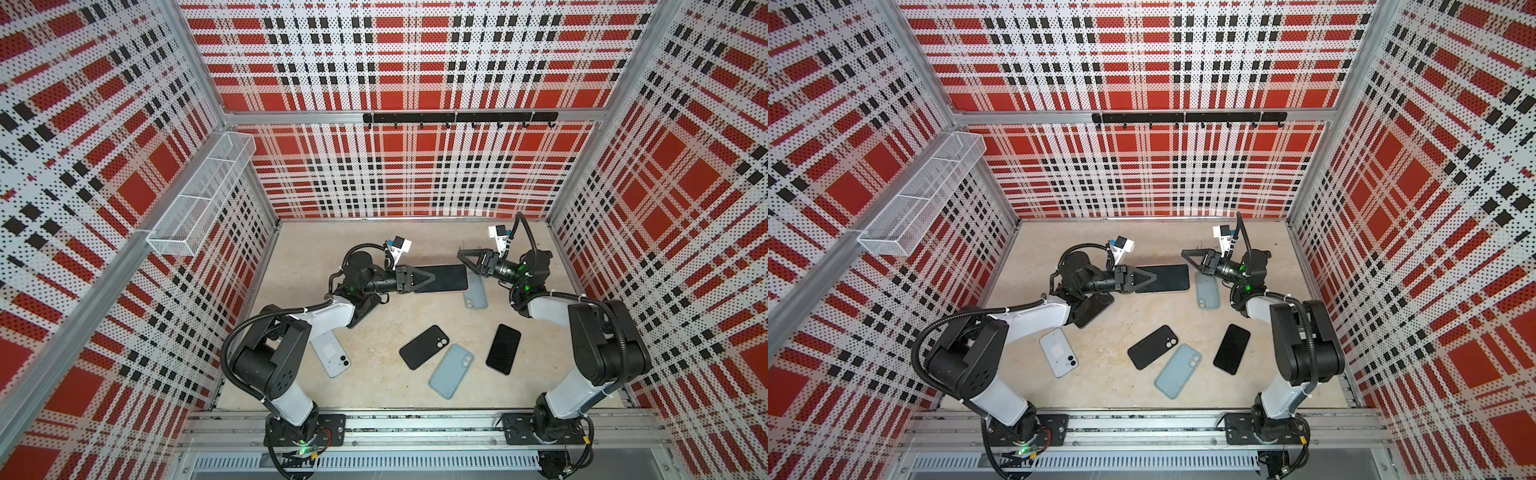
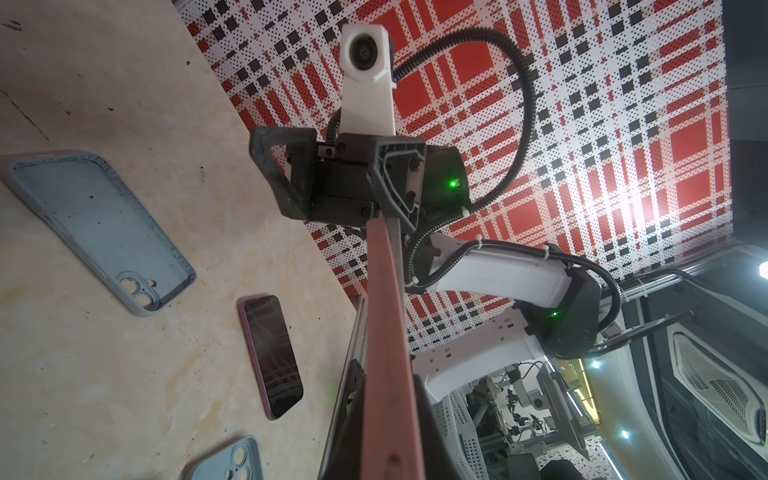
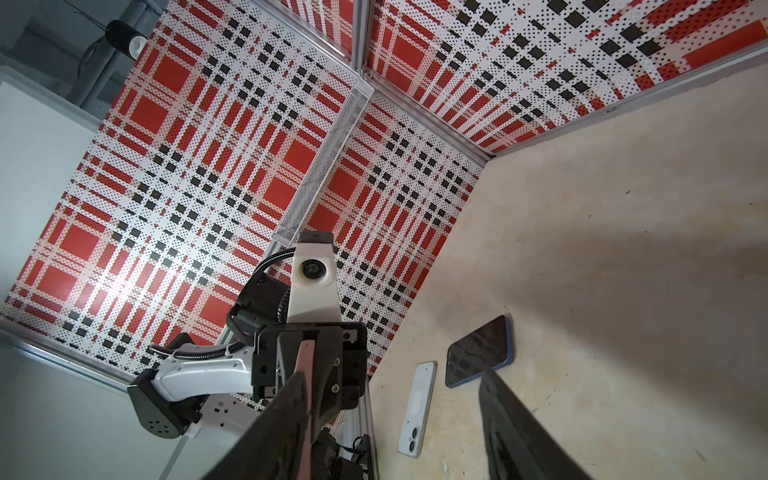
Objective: Put the phone into the phone case
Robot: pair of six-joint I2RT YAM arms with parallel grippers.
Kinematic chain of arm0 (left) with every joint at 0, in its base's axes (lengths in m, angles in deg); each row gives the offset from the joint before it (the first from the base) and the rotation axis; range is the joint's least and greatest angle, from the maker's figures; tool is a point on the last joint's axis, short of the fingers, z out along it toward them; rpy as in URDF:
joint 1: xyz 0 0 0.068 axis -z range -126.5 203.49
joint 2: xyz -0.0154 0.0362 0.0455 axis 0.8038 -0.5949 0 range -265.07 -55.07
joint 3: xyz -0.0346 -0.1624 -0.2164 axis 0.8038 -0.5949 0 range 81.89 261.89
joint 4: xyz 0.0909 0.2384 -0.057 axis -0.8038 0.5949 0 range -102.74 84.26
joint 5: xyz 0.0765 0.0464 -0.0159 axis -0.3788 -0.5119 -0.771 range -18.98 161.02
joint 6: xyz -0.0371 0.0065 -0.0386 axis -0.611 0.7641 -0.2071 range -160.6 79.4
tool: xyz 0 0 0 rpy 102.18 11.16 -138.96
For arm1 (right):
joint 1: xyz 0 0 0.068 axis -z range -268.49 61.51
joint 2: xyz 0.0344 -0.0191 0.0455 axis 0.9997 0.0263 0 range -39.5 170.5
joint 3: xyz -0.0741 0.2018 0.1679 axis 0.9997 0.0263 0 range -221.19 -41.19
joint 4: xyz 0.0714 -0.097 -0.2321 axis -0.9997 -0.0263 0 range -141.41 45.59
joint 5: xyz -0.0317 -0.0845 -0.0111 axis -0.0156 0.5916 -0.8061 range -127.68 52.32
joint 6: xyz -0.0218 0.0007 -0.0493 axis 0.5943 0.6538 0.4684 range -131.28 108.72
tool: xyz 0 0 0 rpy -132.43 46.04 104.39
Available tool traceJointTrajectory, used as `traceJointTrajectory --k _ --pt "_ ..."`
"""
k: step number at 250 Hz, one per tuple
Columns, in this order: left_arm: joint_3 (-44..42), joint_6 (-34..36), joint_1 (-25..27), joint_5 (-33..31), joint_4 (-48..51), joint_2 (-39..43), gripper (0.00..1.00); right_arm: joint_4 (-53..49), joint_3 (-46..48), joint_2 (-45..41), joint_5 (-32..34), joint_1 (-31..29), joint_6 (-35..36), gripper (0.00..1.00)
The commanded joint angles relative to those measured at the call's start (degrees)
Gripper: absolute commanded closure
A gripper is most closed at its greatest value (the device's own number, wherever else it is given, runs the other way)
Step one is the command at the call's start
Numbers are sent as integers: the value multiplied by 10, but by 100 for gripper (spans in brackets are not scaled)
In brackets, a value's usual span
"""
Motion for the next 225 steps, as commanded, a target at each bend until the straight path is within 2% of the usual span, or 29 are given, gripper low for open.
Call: traceJointTrajectory --k 1,68,163,225 --pt "26 -1 2 5 -33 16 100 48 20 -34 -18 1 -18 35" --pt "41 -1 7 4 -33 0 100 83 51 -56 -26 -13 -51 41" --pt "42 1 10 -4 -24 -6 100 102 46 -56 -15 -28 -64 71" --pt "46 3 10 -11 -17 -11 100 94 52 -54 -5 -31 -46 91"
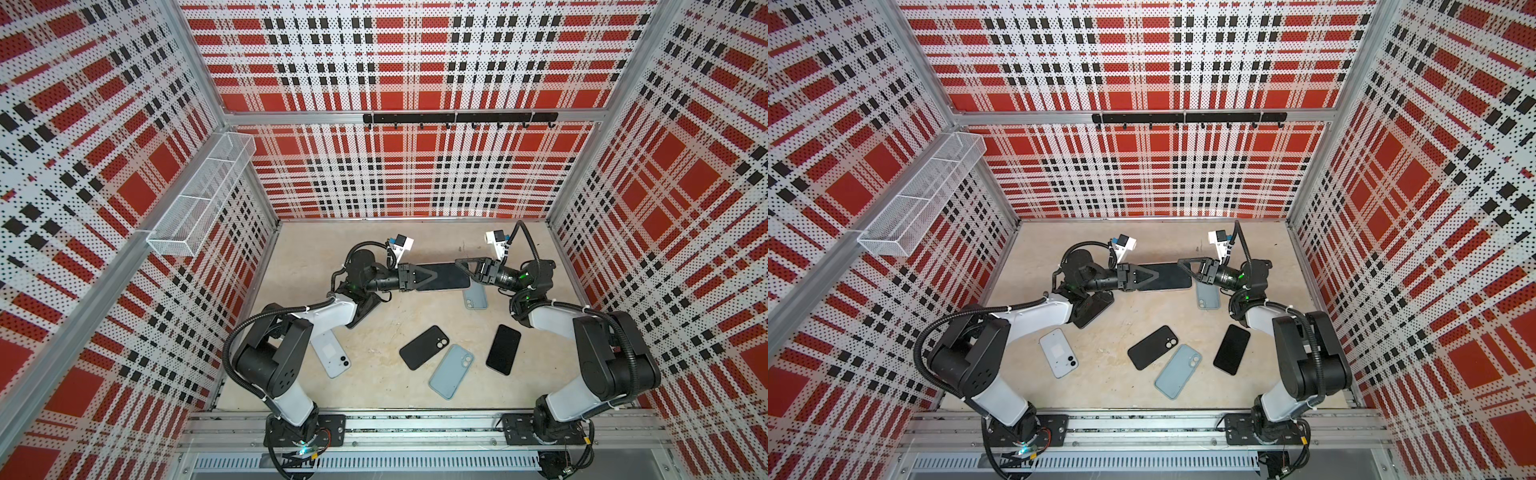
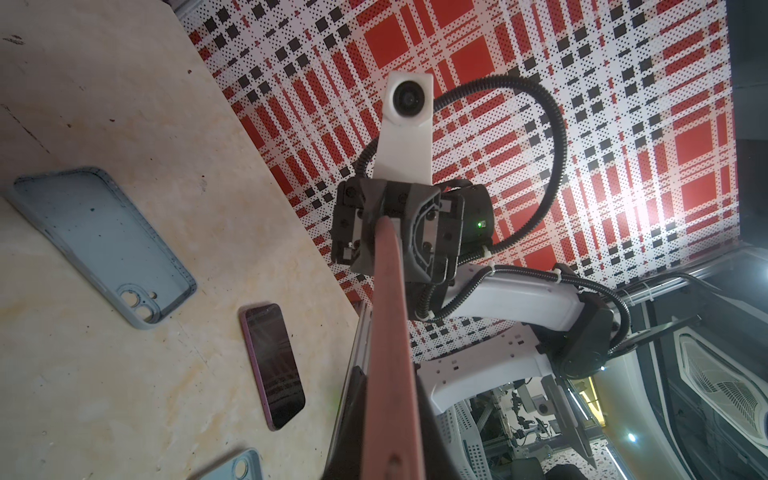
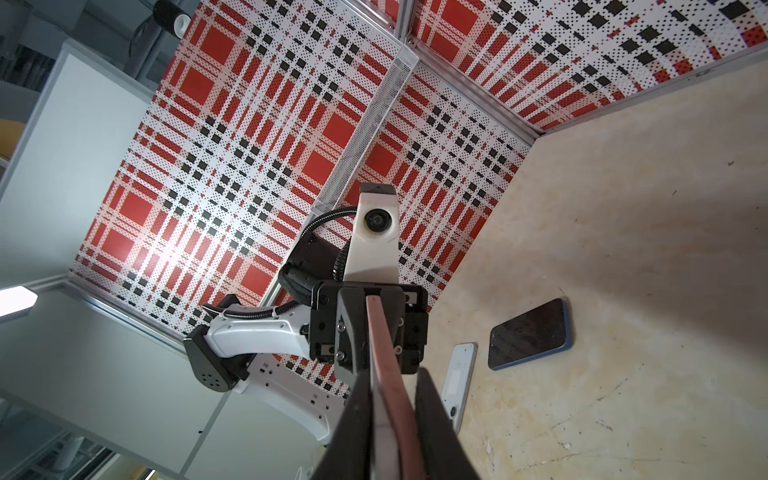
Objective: Put the phone into the phone case
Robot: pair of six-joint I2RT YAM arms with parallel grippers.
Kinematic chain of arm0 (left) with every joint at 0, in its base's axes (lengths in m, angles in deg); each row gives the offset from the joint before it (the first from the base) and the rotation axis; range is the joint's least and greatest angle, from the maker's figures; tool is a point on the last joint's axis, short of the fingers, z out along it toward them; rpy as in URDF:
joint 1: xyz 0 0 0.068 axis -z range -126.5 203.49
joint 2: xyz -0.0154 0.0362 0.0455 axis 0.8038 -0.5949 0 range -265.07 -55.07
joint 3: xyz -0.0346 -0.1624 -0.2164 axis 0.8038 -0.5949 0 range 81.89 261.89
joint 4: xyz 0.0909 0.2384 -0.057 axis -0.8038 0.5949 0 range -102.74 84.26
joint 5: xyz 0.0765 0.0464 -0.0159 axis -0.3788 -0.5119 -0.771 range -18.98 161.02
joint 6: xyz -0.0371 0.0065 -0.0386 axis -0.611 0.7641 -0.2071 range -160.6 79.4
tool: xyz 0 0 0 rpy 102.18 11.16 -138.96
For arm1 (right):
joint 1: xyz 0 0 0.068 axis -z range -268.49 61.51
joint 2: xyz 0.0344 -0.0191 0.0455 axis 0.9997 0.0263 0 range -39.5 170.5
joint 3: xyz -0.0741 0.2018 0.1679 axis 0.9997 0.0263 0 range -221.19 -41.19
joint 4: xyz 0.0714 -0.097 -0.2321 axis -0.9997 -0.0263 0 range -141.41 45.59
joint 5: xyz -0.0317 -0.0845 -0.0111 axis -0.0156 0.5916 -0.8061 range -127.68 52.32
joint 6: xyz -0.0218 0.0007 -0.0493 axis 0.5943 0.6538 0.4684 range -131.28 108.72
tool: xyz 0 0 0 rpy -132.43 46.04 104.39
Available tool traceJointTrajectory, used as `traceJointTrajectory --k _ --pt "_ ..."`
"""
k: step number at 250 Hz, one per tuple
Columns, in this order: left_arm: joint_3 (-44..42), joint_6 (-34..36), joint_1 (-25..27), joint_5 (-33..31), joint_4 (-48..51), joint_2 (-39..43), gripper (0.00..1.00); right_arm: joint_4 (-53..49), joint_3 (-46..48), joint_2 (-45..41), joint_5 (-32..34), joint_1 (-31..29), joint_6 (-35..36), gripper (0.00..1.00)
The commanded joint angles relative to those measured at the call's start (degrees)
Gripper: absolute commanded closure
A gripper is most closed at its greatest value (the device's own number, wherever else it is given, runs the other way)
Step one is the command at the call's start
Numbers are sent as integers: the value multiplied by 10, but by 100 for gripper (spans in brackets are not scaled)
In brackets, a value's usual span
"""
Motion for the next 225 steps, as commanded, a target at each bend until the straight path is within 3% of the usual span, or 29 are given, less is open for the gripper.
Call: traceJointTrajectory --k 1,24,79,98,122,143,179,225 --pt "27 -3 4 0 -27 0 100 21 9 -10 12 -3 11 91" --pt "26 -2 3 -1 -25 -1 100 8 11 -13 17 -3 25 100" --pt "19 1 0 -1 -24 -1 100 -68 5 -35 26 -3 83 100" --pt "17 2 -3 -1 -25 1 100 -102 -3 -44 27 -3 104 88" --pt "13 4 -5 -3 -24 4 100 -139 -14 -57 35 1 124 61" --pt "9 4 -9 -11 -24 8 100 -156 -17 -71 56 14 126 52" --pt "-4 1 -10 -53 -23 19 100 -174 2 -115 114 32 129 45" --pt "-17 -16 -4 -169 -36 36 100 -227 49 -191 206 31 162 45"
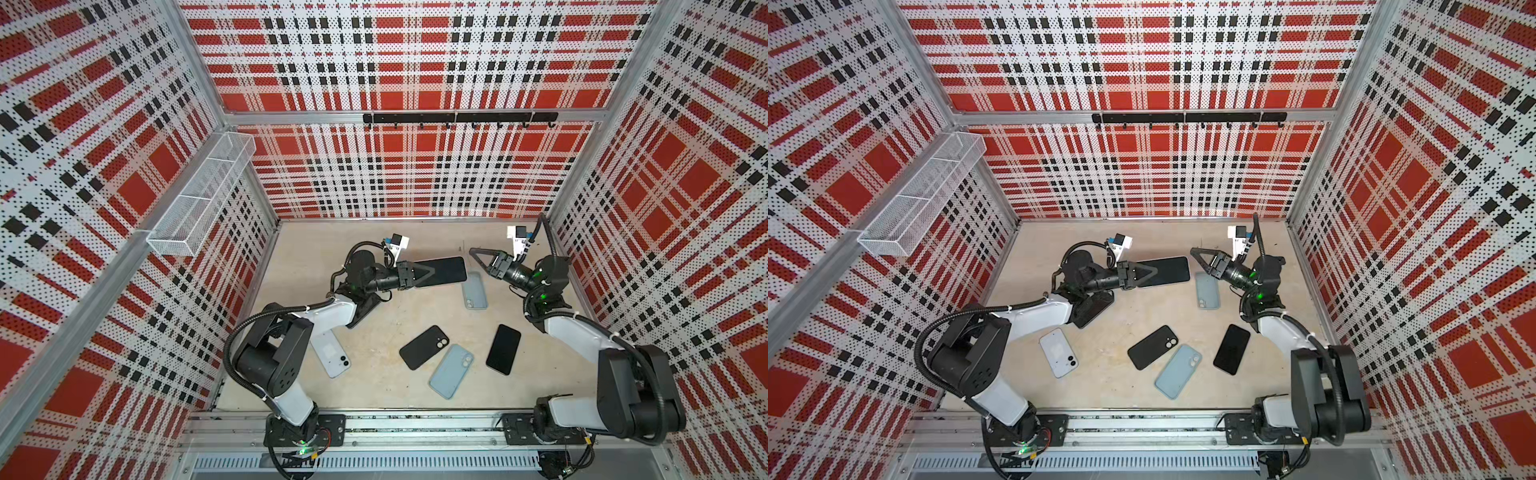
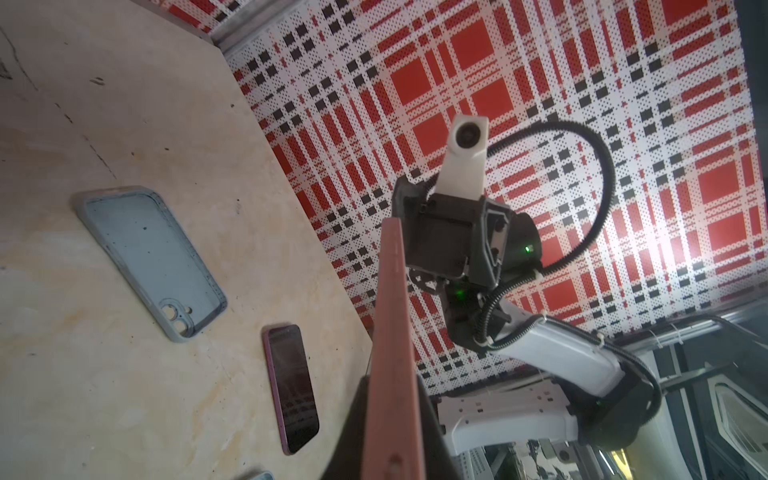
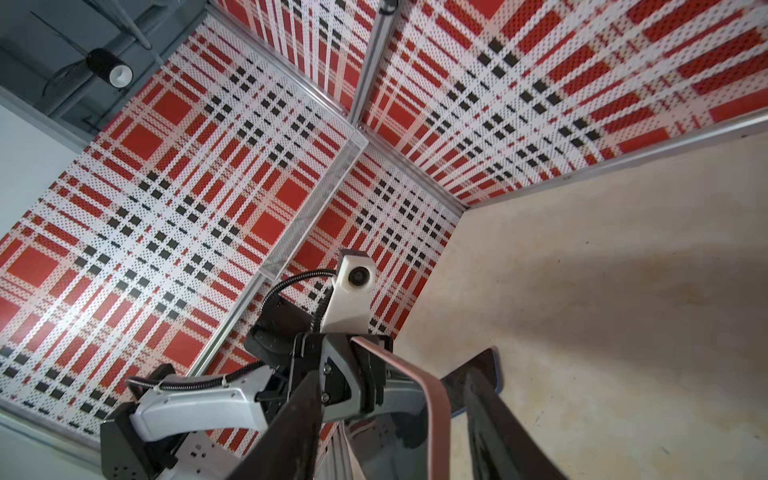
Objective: Put the phone into the phone case
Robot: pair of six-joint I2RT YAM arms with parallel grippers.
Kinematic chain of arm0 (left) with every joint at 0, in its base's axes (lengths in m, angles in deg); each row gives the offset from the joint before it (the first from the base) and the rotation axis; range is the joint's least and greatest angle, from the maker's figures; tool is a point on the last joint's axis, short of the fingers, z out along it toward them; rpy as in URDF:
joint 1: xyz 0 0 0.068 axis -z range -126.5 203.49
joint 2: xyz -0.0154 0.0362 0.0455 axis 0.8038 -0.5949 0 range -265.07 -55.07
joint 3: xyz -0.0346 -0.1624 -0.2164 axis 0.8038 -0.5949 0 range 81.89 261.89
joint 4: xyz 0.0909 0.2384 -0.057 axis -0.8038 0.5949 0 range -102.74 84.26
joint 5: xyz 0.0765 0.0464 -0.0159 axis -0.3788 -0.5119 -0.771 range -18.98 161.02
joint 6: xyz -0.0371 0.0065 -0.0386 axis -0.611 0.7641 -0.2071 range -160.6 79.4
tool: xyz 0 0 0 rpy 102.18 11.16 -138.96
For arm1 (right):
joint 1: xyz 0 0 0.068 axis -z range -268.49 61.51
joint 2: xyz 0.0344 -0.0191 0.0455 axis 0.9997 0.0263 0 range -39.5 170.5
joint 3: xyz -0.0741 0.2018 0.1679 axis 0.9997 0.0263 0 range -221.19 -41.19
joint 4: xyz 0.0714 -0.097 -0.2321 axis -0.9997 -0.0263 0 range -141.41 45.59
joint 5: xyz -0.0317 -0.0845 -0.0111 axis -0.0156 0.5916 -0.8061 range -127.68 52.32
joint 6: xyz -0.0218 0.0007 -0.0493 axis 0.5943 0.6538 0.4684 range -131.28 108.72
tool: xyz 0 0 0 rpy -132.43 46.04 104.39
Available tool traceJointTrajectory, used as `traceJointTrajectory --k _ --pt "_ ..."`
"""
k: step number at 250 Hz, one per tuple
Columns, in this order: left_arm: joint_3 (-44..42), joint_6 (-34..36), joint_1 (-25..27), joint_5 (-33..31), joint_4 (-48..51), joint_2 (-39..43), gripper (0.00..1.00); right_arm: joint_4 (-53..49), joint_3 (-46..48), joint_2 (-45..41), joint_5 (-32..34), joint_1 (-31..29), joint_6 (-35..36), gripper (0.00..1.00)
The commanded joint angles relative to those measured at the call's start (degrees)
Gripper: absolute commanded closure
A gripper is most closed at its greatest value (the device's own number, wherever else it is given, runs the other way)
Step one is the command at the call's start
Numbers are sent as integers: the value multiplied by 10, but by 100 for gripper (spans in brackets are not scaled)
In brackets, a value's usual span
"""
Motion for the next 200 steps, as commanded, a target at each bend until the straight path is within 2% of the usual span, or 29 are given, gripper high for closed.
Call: traceJointTrajectory --k 1,43,81,119,151,200 --pt "-6 -19 4 -92 -42 32 100 -12 39 -47 80 -2 28 45" --pt "-2 -94 15 -192 -123 13 100 82 117 -90 174 -29 -2 45" --pt "19 -154 37 -258 -190 -26 100 125 132 -86 234 -84 0 44" --pt "33 -151 60 -297 -173 -34 100 226 127 -30 296 -153 -29 44" --pt "28 -156 74 -324 -170 -30 100 334 112 40 327 -178 -76 44" --pt "16 -151 82 -340 -165 -15 100 334 82 79 337 -192 -66 43"
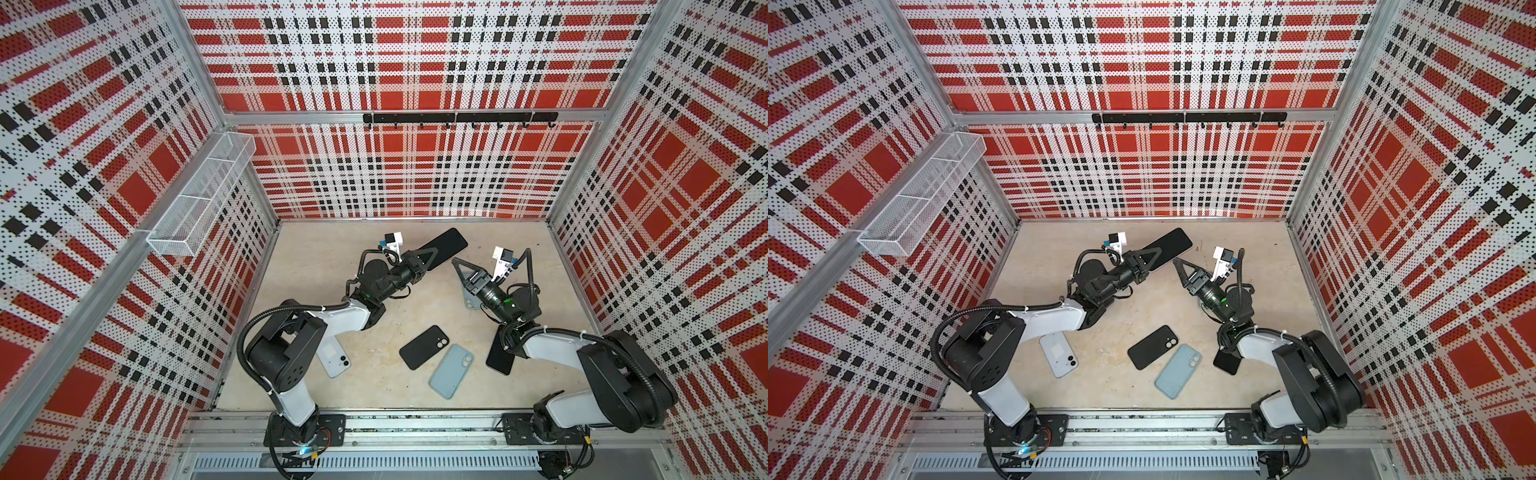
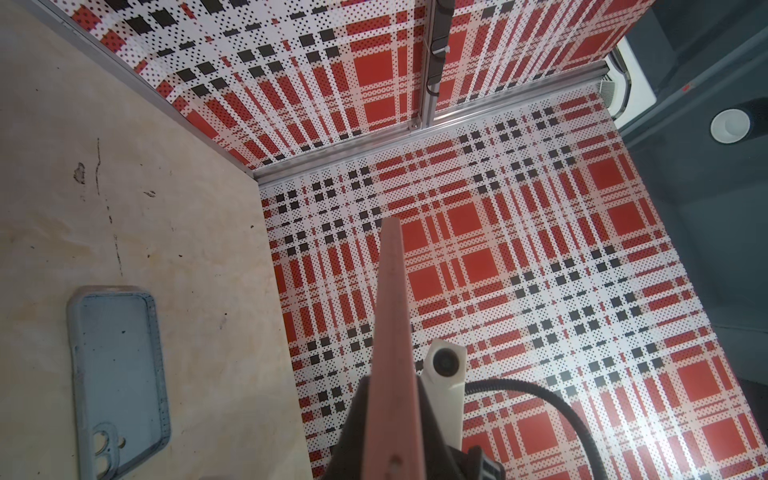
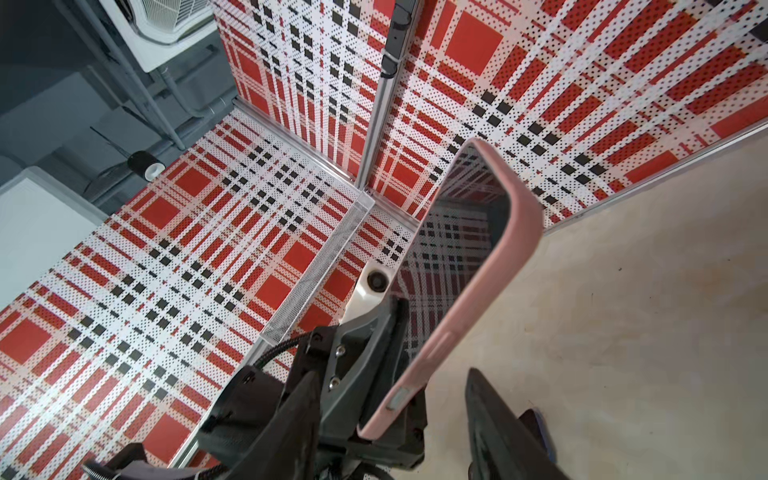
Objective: Put the phone into the phone case
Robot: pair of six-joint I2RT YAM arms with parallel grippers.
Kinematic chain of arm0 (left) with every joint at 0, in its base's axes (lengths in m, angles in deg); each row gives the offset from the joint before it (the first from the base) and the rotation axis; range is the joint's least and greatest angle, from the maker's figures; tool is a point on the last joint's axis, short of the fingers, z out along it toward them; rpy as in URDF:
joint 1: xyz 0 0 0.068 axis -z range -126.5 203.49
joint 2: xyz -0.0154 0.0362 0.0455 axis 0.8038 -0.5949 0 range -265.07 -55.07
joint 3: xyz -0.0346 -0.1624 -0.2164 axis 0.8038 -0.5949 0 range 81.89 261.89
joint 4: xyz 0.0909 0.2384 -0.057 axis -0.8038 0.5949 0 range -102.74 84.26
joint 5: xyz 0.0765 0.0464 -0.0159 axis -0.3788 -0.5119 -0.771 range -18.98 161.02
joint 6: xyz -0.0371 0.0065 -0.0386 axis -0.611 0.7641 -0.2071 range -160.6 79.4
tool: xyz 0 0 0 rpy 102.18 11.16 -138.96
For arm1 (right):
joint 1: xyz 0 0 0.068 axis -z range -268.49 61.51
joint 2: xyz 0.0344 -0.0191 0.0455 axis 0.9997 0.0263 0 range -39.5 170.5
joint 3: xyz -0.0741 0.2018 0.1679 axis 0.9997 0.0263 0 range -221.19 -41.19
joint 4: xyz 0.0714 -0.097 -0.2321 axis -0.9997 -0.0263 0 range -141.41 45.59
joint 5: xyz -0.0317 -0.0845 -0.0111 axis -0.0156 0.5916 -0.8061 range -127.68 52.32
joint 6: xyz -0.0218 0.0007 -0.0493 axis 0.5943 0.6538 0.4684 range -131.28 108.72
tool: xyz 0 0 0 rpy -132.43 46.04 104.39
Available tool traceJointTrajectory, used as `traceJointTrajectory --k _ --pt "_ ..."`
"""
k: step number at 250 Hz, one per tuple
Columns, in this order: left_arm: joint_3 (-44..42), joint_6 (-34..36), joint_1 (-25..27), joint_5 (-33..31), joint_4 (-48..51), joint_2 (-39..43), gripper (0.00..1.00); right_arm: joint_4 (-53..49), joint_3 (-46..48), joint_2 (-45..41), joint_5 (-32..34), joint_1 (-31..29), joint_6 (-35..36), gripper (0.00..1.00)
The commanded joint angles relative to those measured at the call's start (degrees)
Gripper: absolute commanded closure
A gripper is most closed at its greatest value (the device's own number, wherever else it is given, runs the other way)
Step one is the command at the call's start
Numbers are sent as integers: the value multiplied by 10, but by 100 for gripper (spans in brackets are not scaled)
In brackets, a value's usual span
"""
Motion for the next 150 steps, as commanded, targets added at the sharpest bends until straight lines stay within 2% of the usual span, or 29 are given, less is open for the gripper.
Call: traceJointTrajectory --k 1,22,69,114,150 --pt "7 -10 4 -26 -52 24 100 80 -30 10 27 -10 -10 43" --pt "5 -11 7 -28 -59 23 100 79 -44 27 21 -10 -25 43" --pt "7 -11 11 -27 -73 17 100 79 -85 61 0 -11 -54 53" --pt "3 -9 10 -31 -91 16 100 80 -108 90 -6 -11 -76 53" --pt "-5 10 8 -38 -97 28 100 80 -118 113 -9 -11 -92 47"
